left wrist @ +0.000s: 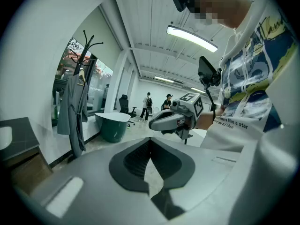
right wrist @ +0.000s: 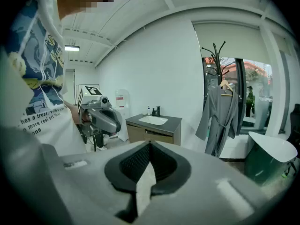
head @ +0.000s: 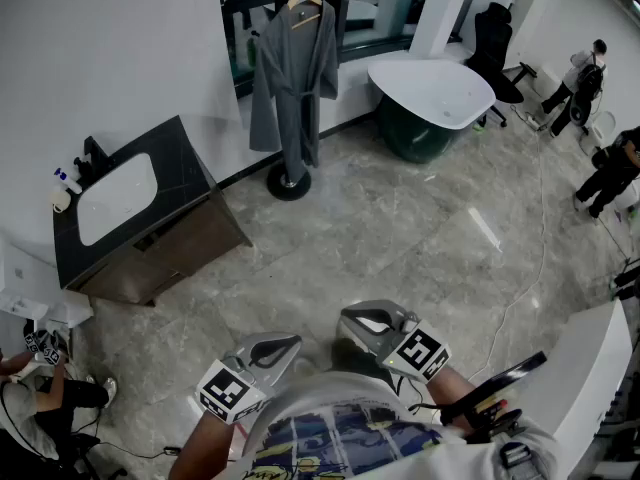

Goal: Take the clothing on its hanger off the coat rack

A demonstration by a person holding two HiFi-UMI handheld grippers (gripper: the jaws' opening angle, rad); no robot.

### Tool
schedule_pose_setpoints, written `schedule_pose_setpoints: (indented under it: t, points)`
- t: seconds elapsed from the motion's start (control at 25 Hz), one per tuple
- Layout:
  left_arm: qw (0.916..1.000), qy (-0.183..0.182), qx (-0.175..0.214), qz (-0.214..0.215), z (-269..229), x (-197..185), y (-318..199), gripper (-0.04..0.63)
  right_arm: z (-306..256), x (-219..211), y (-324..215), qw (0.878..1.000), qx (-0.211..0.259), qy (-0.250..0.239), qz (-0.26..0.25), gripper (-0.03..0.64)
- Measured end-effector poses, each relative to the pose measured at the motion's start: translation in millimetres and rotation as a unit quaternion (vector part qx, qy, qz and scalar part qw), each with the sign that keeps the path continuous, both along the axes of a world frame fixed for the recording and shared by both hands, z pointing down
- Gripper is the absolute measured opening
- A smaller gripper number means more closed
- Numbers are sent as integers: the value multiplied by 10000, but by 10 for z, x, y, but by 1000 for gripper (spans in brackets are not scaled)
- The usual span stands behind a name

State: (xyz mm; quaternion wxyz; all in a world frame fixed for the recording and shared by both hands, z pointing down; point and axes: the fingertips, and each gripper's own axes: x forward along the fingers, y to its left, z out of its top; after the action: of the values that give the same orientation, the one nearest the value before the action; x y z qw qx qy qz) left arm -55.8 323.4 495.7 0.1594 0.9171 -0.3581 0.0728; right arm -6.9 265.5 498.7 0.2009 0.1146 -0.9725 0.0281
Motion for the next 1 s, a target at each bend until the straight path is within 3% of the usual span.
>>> schedule_pose_setpoints:
  t: [0.44,0.72,1.0]
  points:
    - [10000,76,36,35,25,12,-621,2,21,62,-558,9989,-350,-230,188,2]
    - [9995,-41,128,-292,-107,10,-1688,3,-40,133,-1590,9990,-347,-260,84,2]
    - [9961,-210,205,-826,-226,-47,-2856,77,-91,500,-2503,9993,-295,-237,64,60]
